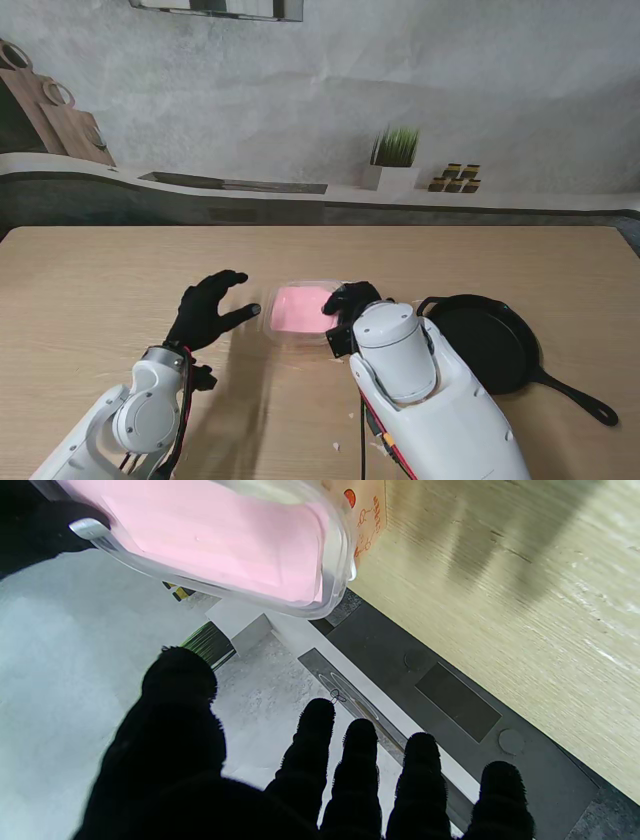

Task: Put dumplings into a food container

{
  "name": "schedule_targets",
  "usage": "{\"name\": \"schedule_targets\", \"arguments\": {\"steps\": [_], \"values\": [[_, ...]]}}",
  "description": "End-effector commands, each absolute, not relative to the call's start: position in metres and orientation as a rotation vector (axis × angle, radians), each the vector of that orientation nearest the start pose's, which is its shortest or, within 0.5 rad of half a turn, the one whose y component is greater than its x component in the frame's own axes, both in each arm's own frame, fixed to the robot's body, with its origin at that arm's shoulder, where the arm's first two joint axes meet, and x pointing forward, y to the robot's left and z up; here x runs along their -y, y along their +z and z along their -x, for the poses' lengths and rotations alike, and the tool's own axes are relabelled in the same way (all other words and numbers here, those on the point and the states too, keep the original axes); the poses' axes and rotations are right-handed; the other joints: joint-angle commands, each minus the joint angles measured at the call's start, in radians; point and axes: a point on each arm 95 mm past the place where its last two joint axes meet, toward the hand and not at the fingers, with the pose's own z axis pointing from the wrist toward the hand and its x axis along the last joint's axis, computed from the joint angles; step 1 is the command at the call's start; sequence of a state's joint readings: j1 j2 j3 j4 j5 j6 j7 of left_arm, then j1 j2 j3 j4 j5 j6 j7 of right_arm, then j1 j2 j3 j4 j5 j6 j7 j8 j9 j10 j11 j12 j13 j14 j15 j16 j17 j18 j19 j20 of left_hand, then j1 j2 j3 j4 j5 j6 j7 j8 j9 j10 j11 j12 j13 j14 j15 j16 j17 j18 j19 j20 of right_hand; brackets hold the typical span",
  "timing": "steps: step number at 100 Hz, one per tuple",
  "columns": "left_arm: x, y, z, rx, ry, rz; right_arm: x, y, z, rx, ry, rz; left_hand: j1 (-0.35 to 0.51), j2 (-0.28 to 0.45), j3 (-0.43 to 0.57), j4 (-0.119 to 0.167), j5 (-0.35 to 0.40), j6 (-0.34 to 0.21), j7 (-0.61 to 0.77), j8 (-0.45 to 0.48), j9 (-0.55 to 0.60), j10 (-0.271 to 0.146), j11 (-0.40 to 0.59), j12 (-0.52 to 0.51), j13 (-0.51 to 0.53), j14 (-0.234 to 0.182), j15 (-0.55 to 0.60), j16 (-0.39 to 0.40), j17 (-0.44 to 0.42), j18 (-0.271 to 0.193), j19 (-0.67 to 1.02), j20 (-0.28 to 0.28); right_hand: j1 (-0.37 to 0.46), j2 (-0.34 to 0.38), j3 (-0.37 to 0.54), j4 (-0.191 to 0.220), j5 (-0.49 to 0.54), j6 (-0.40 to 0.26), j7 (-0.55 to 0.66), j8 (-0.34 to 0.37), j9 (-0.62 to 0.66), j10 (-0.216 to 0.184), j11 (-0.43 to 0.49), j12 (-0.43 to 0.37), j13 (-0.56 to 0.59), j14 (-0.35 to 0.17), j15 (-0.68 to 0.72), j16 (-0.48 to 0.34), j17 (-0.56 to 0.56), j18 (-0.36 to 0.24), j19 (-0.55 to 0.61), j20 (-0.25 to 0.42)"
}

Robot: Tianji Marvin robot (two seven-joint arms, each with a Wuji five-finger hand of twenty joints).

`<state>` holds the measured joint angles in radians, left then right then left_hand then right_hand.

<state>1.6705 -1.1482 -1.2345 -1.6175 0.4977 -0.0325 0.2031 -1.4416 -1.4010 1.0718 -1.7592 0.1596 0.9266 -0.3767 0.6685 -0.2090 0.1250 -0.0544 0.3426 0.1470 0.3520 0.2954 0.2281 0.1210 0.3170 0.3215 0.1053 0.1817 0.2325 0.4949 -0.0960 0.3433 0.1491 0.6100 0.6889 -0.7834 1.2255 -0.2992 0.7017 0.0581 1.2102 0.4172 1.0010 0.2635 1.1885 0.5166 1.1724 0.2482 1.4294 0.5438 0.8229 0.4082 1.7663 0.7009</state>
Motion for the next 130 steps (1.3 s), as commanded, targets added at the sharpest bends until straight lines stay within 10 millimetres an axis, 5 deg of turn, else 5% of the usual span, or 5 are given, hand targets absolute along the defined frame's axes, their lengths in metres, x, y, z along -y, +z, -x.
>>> {"name": "schedule_targets", "arguments": {"steps": [1, 73, 112, 130], "values": [[0.005, -0.342, -0.374, -1.035, -1.839, 1.693, -0.120, -0.281, -0.405, 0.562, -1.498, 2.887, 0.012, 0.034, -0.023, 0.035, 0.002, 0.001, -0.019, -0.016, -0.026, 0.006, -0.007, -0.012, -0.033, -0.018, -0.029, -0.009, -0.011, -0.036, -0.025, -0.004, 0.089, 0.040, 0.074, 0.005, -0.001, -0.046, 0.048, 0.018, -0.003, 0.003, 0.062, 0.016, 0.052, 0.091, 0.095, 0.017, -0.030, -0.072, 0.050, 0.016], [0.006, -0.344, -0.377, -1.055, -1.827, 1.701, -0.112, -0.292, -0.446, 0.678, -1.479, 3.014, 0.025, 0.023, -0.029, 0.039, 0.012, 0.022, -0.024, -0.016, -0.026, 0.008, -0.006, -0.010, -0.030, -0.017, -0.036, -0.003, -0.011, -0.036, -0.024, -0.010, 0.090, 0.076, 0.016, 0.016, -0.030, -0.037, 0.054, -0.005, -0.025, 0.017, 0.077, 0.000, 0.042, 0.075, 0.114, 0.026, -0.031, -0.084, 0.044, 0.052], [0.006, -0.344, -0.377, -1.059, -1.823, 1.705, -0.104, -0.300, -0.454, 1.131, -1.508, 3.085, 0.029, 0.015, -0.024, 0.040, 0.018, 0.027, -0.026, -0.016, -0.026, 0.009, -0.004, -0.010, -0.029, -0.016, -0.036, -0.001, -0.011, -0.035, -0.024, -0.011, 0.072, 0.148, -0.090, 0.034, -0.171, -0.078, 0.071, -0.075, -0.166, -0.027, 0.133, -0.067, -0.119, 0.079, 0.078, 0.068, -0.163, -0.108, -0.039, 0.085], [0.006, -0.344, -0.378, -1.065, -1.818, 1.708, -0.098, -0.306, -0.459, 1.370, -1.496, 3.098, 0.030, 0.012, -0.021, 0.041, 0.018, 0.039, -0.031, -0.018, -0.026, 0.010, -0.003, -0.009, -0.029, -0.015, -0.035, 0.000, -0.011, -0.036, -0.024, -0.012, -0.014, 0.170, -0.113, 0.034, -0.264, -0.061, 0.014, -0.130, -0.261, -0.062, 0.101, -0.042, -0.204, 0.059, 0.047, 0.090, -0.227, -0.138, -0.075, 0.095]]}}
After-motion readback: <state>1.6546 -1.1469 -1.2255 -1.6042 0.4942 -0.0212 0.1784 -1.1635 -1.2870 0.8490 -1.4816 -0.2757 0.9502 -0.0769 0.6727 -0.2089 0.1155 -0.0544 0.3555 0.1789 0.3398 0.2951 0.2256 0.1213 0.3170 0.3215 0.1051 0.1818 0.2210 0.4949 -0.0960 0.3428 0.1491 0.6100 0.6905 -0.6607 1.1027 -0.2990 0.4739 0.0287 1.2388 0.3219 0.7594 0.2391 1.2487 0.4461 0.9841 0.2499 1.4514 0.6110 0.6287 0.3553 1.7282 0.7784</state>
